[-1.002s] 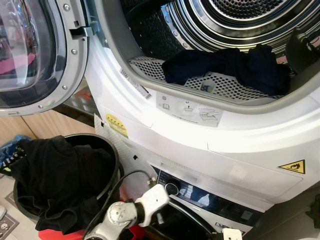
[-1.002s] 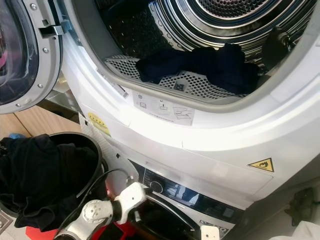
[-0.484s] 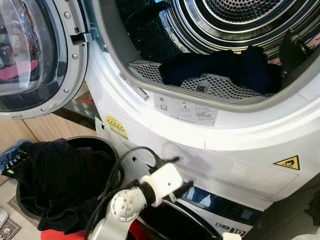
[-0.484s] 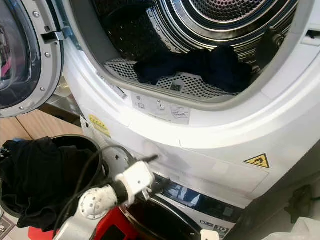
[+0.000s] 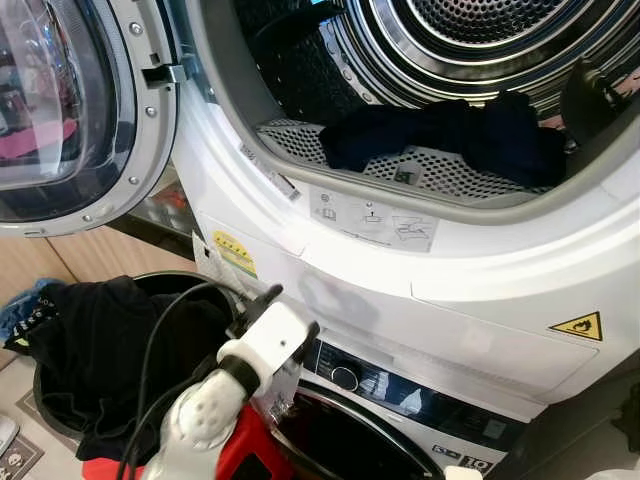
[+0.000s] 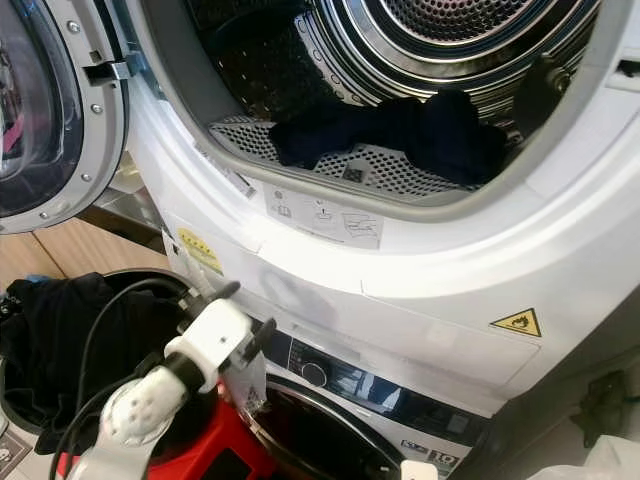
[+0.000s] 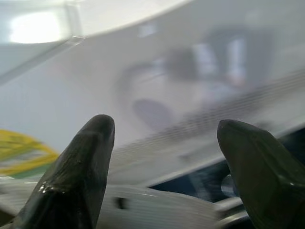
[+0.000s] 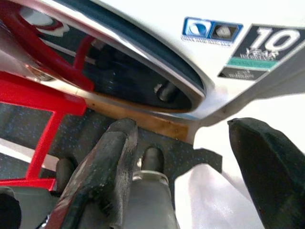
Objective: Clothes washing
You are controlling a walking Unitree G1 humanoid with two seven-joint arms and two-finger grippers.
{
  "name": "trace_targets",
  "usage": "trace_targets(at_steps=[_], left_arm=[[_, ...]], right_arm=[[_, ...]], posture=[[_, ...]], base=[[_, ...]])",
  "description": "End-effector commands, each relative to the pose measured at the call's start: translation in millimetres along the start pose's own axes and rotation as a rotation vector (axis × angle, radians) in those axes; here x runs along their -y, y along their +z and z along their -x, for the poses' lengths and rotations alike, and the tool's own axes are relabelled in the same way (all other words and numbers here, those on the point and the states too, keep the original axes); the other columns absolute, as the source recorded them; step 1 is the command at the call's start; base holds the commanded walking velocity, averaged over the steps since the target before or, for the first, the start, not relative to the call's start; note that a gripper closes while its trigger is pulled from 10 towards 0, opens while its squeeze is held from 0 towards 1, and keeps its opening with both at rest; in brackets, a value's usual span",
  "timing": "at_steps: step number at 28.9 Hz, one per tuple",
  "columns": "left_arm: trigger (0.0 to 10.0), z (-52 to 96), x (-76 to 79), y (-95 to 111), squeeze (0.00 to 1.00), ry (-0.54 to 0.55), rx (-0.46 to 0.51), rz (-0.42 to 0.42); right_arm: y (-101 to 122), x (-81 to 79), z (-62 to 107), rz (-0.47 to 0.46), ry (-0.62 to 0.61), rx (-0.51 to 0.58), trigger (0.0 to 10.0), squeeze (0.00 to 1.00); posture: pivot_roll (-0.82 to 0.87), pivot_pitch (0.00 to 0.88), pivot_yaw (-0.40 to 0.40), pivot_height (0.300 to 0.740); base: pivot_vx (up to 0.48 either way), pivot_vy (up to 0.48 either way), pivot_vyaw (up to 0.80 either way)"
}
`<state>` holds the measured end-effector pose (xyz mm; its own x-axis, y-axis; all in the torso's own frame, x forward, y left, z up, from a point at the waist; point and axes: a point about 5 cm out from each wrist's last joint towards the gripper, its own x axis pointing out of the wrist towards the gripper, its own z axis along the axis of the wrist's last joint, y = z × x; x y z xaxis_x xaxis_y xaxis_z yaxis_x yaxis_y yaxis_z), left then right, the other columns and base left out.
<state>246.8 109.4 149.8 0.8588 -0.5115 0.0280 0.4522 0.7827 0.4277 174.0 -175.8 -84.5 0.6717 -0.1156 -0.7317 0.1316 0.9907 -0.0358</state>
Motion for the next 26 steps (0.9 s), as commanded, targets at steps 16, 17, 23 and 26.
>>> trace_targets(at_steps=[16,17,23,26], left_arm=[[10.0,75.5,-73.4,-36.1,0.00,0.414,-0.085,-0.042],[10.0,75.5,-73.4,-36.1,0.00,0.414,-0.085,-0.042],[10.0,89.4,-100.0,-58.3,0.00,0.597,-0.191,0.017],[10.0,95.0,-116.4,-73.2,0.00,0.688,-0.251,0.043]], right_arm=[[-15.3,3.6,4.6,0.000,-0.023,-0.055,10.0,0.00],[-15.3,3.6,4.6,0.000,-0.023,-0.055,10.0,0.00],[-18.1,3.9,5.3,0.004,-0.023,-0.069,10.0,0.00],[-19.4,6.3,5.8,-0.005,-0.031,-0.074,10.0,0.00]], posture=[[0.10,0.151,0.029,0.740],[0.10,0.151,0.029,0.740],[0.11,0.149,0.028,0.740],[0.10,0.148,0.032,0.740]], base=[[0.000,0.000,0.00],[0.000,0.000,0.00],[0.000,0.000,0.00],[0.000,0.000,0.00]])
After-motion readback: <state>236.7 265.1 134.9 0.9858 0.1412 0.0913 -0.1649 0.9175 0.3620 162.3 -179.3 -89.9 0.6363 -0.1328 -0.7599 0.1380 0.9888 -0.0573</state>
